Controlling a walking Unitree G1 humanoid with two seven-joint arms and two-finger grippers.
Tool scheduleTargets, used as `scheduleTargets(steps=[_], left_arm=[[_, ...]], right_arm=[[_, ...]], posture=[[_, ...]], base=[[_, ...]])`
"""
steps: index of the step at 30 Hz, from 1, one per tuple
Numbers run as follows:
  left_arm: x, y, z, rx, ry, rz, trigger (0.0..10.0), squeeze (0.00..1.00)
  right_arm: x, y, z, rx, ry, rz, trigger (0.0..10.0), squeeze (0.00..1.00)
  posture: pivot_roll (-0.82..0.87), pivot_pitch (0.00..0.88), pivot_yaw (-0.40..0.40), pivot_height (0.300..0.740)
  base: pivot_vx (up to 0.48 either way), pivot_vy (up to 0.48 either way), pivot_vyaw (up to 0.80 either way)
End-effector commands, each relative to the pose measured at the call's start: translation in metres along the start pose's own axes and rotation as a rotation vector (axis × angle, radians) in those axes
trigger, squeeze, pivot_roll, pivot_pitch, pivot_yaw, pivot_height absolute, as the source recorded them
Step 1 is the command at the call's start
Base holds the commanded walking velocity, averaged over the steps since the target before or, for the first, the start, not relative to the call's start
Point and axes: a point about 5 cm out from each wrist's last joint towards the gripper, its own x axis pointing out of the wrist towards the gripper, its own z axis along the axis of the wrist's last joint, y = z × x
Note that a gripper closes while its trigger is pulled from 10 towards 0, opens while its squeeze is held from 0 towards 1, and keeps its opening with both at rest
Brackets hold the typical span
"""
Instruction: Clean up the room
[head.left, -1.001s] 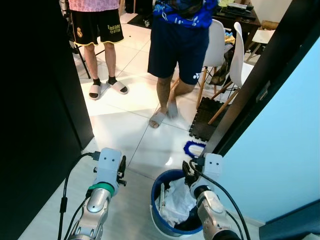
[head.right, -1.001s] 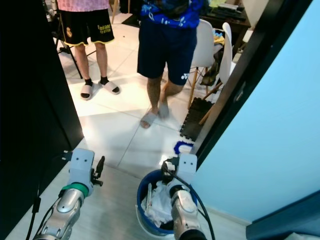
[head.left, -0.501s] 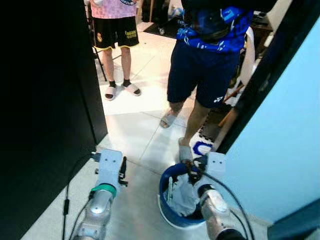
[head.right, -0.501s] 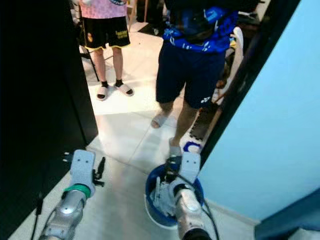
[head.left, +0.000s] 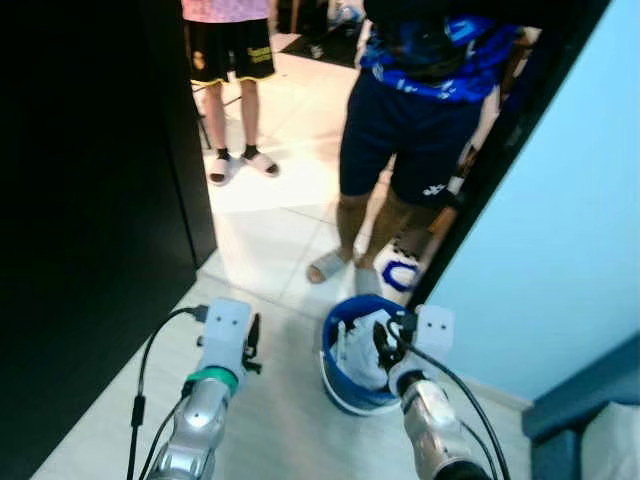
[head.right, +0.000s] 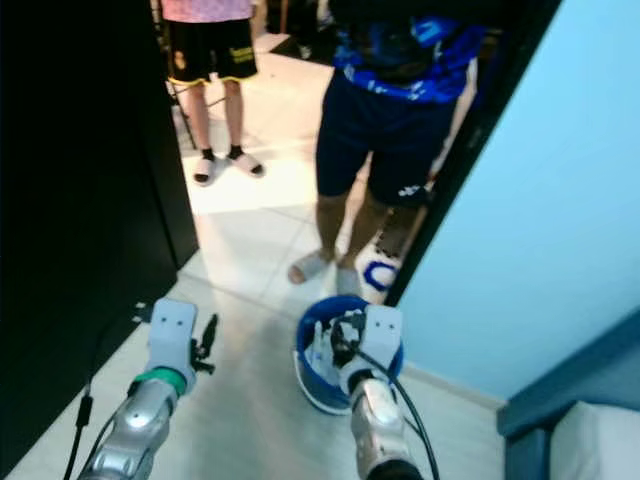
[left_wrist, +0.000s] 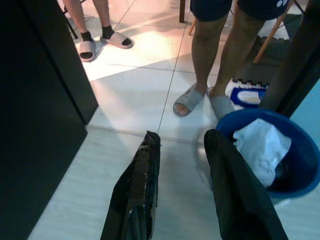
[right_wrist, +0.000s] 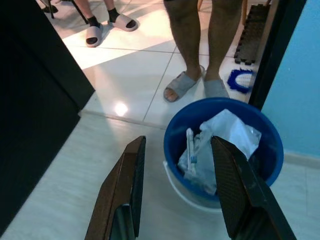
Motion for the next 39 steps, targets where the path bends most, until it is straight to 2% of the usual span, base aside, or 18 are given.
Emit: scheduleTargets(steps=[1, 22, 39], left_arm=[[-0.0032, 0.0007, -0.0083, -0.007, 0.03, 0.003, 10.0, 0.0], [-0.004, 0.0017, -0.0088, -0.008, 0.031, 0.004, 10.0, 0.0], [-0.0041, 0.0021, -0.0093, -0.009, 0.032, 0.008, 10.0, 0.0]], right_arm=[[-0.0018, 0.0023, -0.0052, 0.004, 0.02, 0.003, 10.0, 0.0], [-0.0033, 0.0004, -0.0071, 0.003, 0.026, -0.01, 10.0, 0.0], [-0.0029, 0.0007, -0.0071, 0.001, 0.03, -0.009, 10.0, 0.0]], posture=[[0.03, 0.0, 0.009, 0.74], [0.03, 0.001, 0.011, 0.74], [0.03, 0.004, 0.003, 0.74]], base=[[-0.251, 0.0, 0.0], [-0.249, 0.0, 0.0], [0.0, 0.0, 0.0]])
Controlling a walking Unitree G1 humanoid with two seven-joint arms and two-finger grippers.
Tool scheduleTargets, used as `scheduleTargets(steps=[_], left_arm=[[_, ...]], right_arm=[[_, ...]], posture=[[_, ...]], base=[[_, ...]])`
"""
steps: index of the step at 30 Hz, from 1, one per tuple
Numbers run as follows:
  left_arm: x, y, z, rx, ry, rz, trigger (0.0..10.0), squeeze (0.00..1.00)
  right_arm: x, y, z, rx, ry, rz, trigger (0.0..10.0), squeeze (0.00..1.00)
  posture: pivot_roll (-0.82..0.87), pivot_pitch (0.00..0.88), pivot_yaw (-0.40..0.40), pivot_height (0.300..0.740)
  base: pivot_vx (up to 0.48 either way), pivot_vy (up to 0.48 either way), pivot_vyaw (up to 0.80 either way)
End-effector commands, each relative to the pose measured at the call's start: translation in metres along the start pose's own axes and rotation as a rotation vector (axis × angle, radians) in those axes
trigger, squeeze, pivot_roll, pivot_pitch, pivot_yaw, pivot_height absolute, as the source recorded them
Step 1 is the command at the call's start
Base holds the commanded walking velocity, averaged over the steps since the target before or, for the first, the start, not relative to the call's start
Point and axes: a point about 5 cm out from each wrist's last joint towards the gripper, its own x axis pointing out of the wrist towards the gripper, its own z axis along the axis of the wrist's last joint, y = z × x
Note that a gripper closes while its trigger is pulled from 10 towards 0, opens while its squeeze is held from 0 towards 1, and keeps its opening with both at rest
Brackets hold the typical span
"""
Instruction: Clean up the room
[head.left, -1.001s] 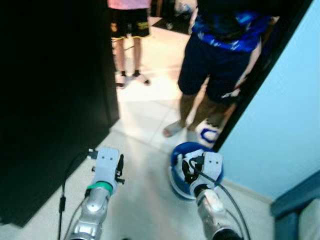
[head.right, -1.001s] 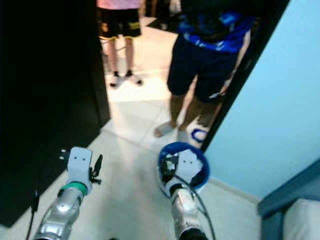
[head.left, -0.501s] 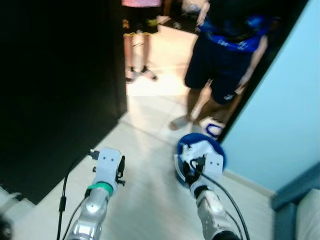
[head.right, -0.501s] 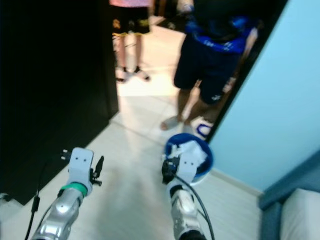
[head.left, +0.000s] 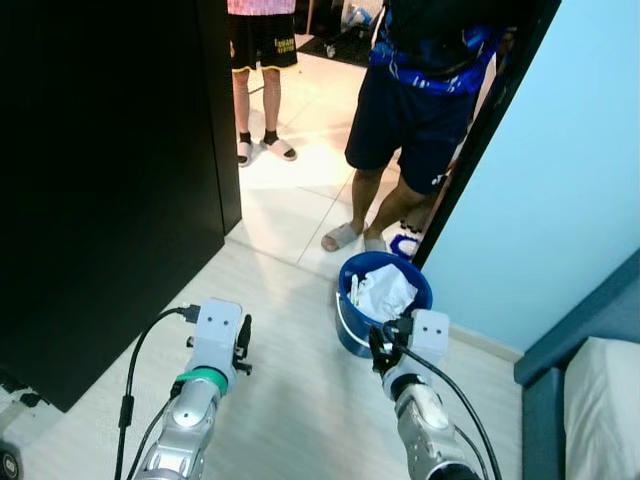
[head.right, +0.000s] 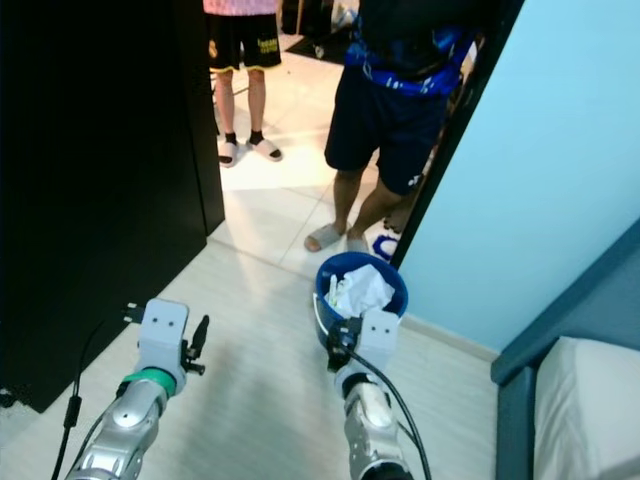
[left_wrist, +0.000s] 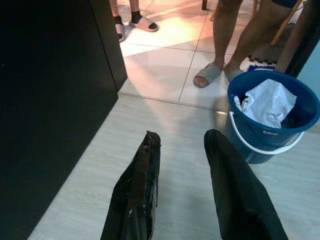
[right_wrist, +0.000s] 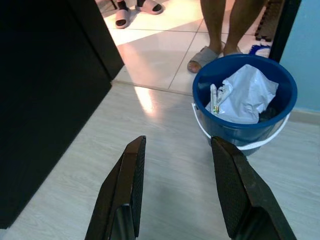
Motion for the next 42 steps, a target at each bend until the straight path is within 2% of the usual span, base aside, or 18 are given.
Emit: scheduleTargets(steps=[1, 12, 28, 42], left_arm=[[-0.001, -0.001, -0.002, -0.009, 0.008, 0.001, 10.0, 0.0], [-0.003, -0.002, -0.004, -0.001, 0.018, 0.001, 10.0, 0.0], [-0.002, -0.001, -0.005, 0.004, 0.025, 0.004, 10.0, 0.0], [-0.002, -0.001, -0.007, 0.008, 0.039, 0.008, 10.0, 0.0]], right_arm=[[-0.001, -0.002, -0.002, -0.005, 0.018, -0.007, 10.0, 0.0], [-0.002, -0.003, -0.003, -0.017, 0.018, -0.008, 10.0, 0.0], [-0.002, -0.004, -0.006, -0.031, 0.036, -0.021, 10.0, 0.0], [-0.004, -0.016, -0.009, -0.067, 0.072, -0.09, 10.0, 0.0]], posture=[[0.03, 0.005, 0.002, 0.74], [0.03, 0.009, 0.002, 0.74], [0.03, 0.009, 0.007, 0.74], [0.03, 0.009, 0.012, 0.74]], base=[[0.0, 0.0, 0.0], [0.0, 0.0, 0.0], [0.0, 0.0, -0.76], [0.0, 0.0, -0.8]])
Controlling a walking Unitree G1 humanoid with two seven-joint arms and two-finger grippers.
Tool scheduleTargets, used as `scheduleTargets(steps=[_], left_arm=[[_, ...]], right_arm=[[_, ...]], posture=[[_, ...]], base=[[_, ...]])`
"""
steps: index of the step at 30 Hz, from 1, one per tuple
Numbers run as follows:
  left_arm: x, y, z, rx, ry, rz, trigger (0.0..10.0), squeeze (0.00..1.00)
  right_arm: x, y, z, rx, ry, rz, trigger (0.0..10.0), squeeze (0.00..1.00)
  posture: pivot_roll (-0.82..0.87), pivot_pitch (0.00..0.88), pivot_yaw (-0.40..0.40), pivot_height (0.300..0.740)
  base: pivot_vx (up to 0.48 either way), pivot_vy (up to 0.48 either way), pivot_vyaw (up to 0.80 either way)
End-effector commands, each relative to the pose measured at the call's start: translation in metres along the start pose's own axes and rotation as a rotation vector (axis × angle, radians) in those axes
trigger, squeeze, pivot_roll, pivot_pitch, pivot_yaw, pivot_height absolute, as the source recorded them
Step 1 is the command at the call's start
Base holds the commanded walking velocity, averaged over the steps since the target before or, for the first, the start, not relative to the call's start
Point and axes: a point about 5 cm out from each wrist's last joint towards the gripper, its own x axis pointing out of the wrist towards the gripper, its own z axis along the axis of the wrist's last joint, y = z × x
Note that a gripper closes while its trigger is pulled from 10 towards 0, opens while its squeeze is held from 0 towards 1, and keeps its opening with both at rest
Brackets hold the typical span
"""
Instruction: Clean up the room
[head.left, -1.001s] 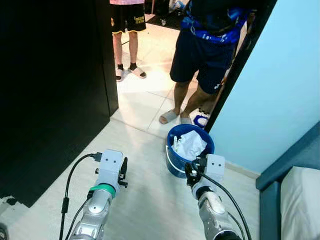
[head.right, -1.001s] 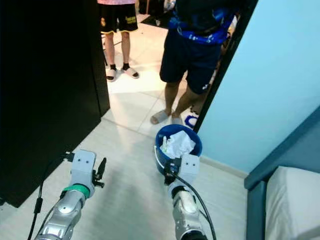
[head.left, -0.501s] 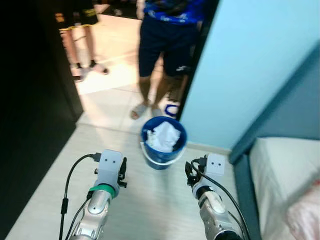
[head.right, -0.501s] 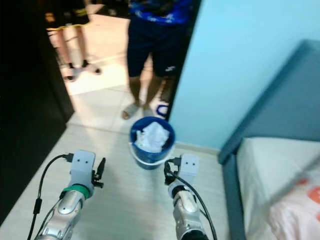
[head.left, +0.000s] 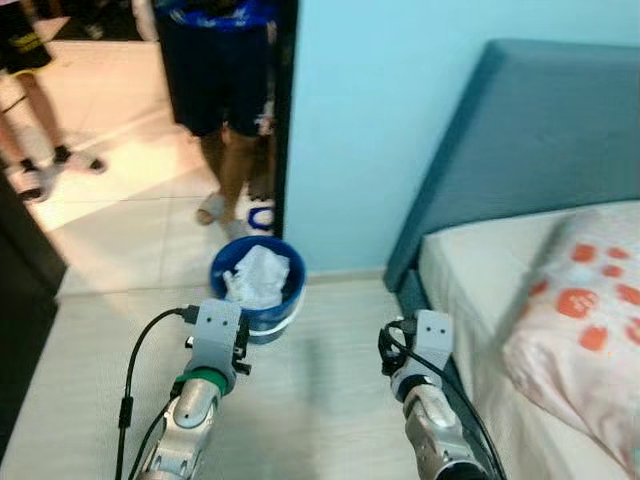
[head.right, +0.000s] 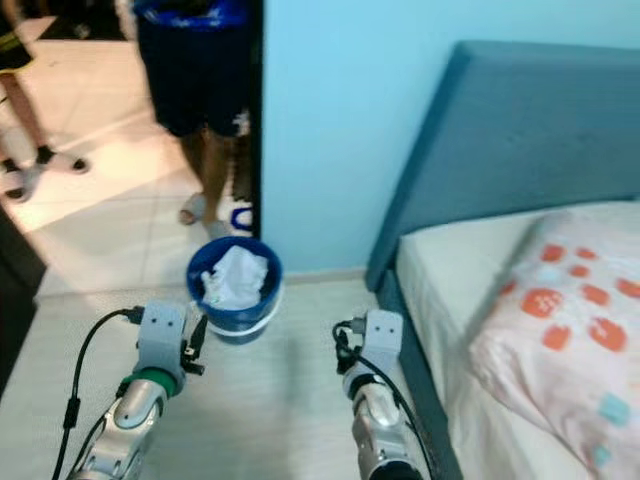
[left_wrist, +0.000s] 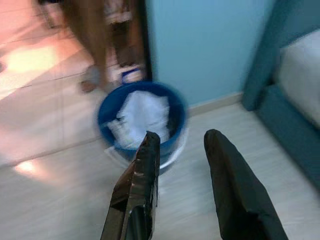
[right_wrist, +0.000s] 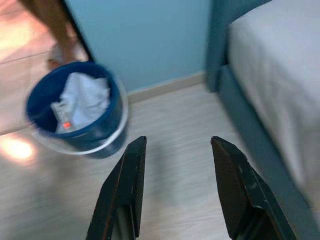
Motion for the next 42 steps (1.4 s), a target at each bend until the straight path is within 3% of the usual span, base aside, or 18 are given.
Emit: scheduleTargets(steps=[1, 25, 42], left_arm=[[-0.004, 0.004, -0.011, 0.007, 0.05, 0.013, 10.0, 0.0], [0.002, 0.008, -0.017, 0.01, 0.097, 0.034, 10.0, 0.0], [0.002, 0.002, -0.026, 0.008, 0.142, 0.032, 10.0, 0.0]], right_arm=[[-0.003, 0.002, -0.009, 0.0, 0.041, -0.003, 10.0, 0.0], [-0.002, -0.001, -0.009, -0.001, 0.051, -0.041, 10.0, 0.0], [-0.014, -0.004, -0.025, -0.012, 0.081, -0.062, 10.0, 0.0]], posture=[[0.03, 0.009, 0.012, 0.74], [0.01, 0.0, 0.048, 0.74], [-0.02, 0.0, 0.072, 0.74]], base=[[0.0, 0.0, -0.8], [0.0, 0.0, -0.8], [0.0, 0.0, -0.8]])
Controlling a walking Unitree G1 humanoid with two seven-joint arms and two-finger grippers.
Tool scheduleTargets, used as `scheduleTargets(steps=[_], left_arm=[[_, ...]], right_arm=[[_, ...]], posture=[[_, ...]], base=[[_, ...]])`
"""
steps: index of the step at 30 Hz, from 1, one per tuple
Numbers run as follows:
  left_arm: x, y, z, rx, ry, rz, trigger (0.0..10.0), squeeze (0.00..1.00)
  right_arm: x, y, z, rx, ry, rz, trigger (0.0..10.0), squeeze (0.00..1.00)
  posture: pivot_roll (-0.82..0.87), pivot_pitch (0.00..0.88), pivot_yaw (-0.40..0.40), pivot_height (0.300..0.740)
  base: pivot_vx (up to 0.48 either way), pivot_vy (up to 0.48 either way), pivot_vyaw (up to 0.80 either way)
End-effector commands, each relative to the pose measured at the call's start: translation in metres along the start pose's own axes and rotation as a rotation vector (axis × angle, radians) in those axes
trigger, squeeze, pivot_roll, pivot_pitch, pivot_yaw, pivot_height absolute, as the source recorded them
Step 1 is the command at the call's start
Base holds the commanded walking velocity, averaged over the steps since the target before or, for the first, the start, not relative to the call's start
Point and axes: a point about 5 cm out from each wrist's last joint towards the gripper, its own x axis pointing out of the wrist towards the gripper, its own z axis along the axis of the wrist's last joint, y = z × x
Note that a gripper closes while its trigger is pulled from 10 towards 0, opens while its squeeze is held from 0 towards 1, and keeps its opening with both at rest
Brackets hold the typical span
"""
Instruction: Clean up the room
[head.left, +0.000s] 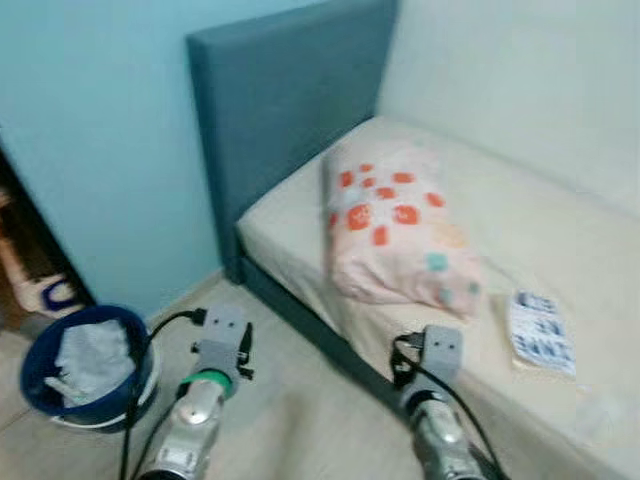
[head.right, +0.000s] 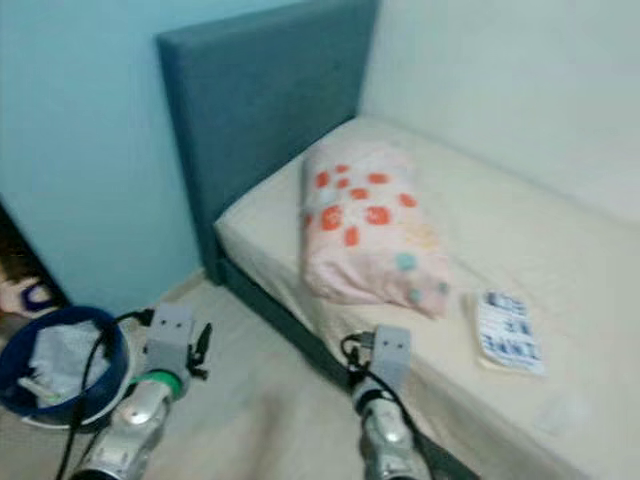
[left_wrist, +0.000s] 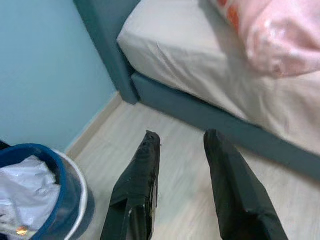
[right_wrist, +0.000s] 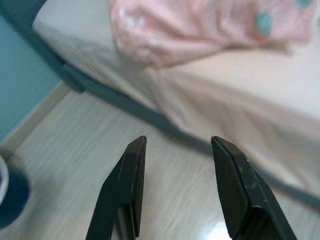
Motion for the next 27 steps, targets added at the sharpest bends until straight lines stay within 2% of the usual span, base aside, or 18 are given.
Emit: scheduleTargets(steps=[1, 5, 11, 14, 21, 27], left_arm=[[-0.001, -0.007, -0.004, 0.001, 0.02, -0.014, 10.0, 0.0], [-0.002, -0.009, -0.004, -0.006, 0.024, 0.0, 10.0, 0.0], [-0.002, -0.015, 0.0, 0.027, -0.008, -0.052, 10.0, 0.0], [-0.001, -0.008, 0.002, 0.011, -0.009, -0.007, 10.0, 0.0], [0.0, -0.004, 0.003, -0.014, -0.004, 0.03, 10.0, 0.0], [-0.001, 0.002, 0.001, 0.003, -0.008, 0.067, 10.0, 0.0]], right_arm=[[-0.002, -0.006, -0.006, 0.002, 0.025, -0.026, 10.0, 0.0], [-0.001, 0.0, -0.004, -0.021, 0.026, 0.011, 10.0, 0.0], [0.0, -0.007, -0.003, -0.007, 0.03, -0.022, 10.0, 0.0], [0.001, -0.001, -0.002, -0.017, 0.035, 0.004, 10.0, 0.0], [0.004, 0.006, 0.001, -0.026, 0.036, 0.031, 10.0, 0.0], [0.008, 0.008, 0.007, -0.024, 0.026, 0.036, 10.0, 0.0]], posture=[[-0.02, 0.0, 0.069, 0.74], [-0.02, 0.0, 0.072, 0.74], [0.0, 0.0, 0.043, 0.74], [0.02, 0.0, 0.035, 0.74], [0.04, 0.0, 0.007, 0.74], [0.04, 0.0, 0.0, 0.74]], base=[[0.0, 0.0, -0.8], [0.0, 0.0, -0.8], [0.0, 0.0, -0.8], [0.0, 0.0, -0.8], [0.0, 0.0, -0.8], [0.0, 0.0, -0.8]])
